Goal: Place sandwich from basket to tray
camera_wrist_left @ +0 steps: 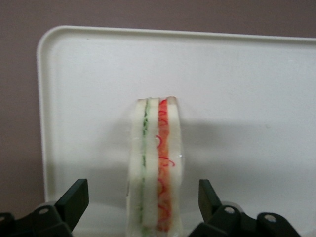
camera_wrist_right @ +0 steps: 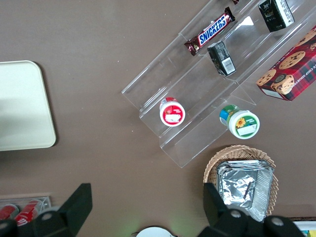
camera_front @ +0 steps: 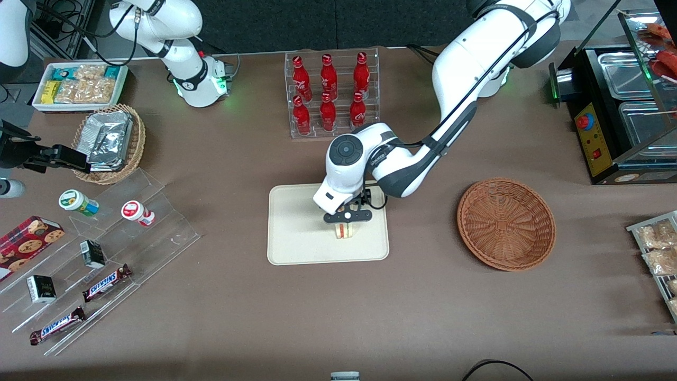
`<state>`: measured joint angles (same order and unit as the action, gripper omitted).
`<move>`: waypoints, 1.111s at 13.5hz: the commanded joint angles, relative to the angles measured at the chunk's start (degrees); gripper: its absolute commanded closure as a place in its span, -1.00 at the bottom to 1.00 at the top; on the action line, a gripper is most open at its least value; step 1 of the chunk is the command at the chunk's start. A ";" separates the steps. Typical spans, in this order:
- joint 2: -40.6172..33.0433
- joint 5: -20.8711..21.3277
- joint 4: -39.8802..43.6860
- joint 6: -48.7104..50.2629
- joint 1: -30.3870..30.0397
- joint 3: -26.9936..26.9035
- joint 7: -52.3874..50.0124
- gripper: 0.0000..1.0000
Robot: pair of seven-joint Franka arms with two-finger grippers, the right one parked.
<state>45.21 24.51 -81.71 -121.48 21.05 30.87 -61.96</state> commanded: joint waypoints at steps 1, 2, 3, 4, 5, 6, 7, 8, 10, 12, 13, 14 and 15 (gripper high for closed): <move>-4.68 -1.83 1.99 5.53 -0.04 -0.55 -1.41 -0.98; -6.69 -2.96 2.69 7.64 -1.26 -0.46 -1.85 -0.98; -8.98 -4.28 3.22 9.92 -2.49 -0.38 -1.94 -0.98; -11.96 -4.64 3.32 12.03 -2.68 -0.46 -2.03 -0.98; -14.68 -4.65 3.14 13.88 -3.11 -0.64 -2.90 -0.99; -16.63 -4.82 3.31 16.07 -5.55 -0.47 -4.13 -0.99; -18.13 -4.82 3.40 18.71 -7.06 -0.12 -4.83 -0.99; -19.97 -4.65 3.40 22.21 -7.16 -0.46 -5.45 -0.99; -23.83 -4.73 3.32 29.16 -10.82 -0.47 -4.59 -0.99; -27.61 -7.17 3.14 31.12 -16.28 -0.02 -1.09 -0.99; -30.24 -10.07 2.97 32.08 -18.56 -0.46 3.55 -0.99; -32.62 -12.79 3.05 35.22 -22.76 -0.38 9.77 -0.99; -34.73 -15.17 3.05 37.78 -25.50 -0.38 14.62 -0.99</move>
<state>16.35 13.80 -76.59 -87.34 1.12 30.13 -55.31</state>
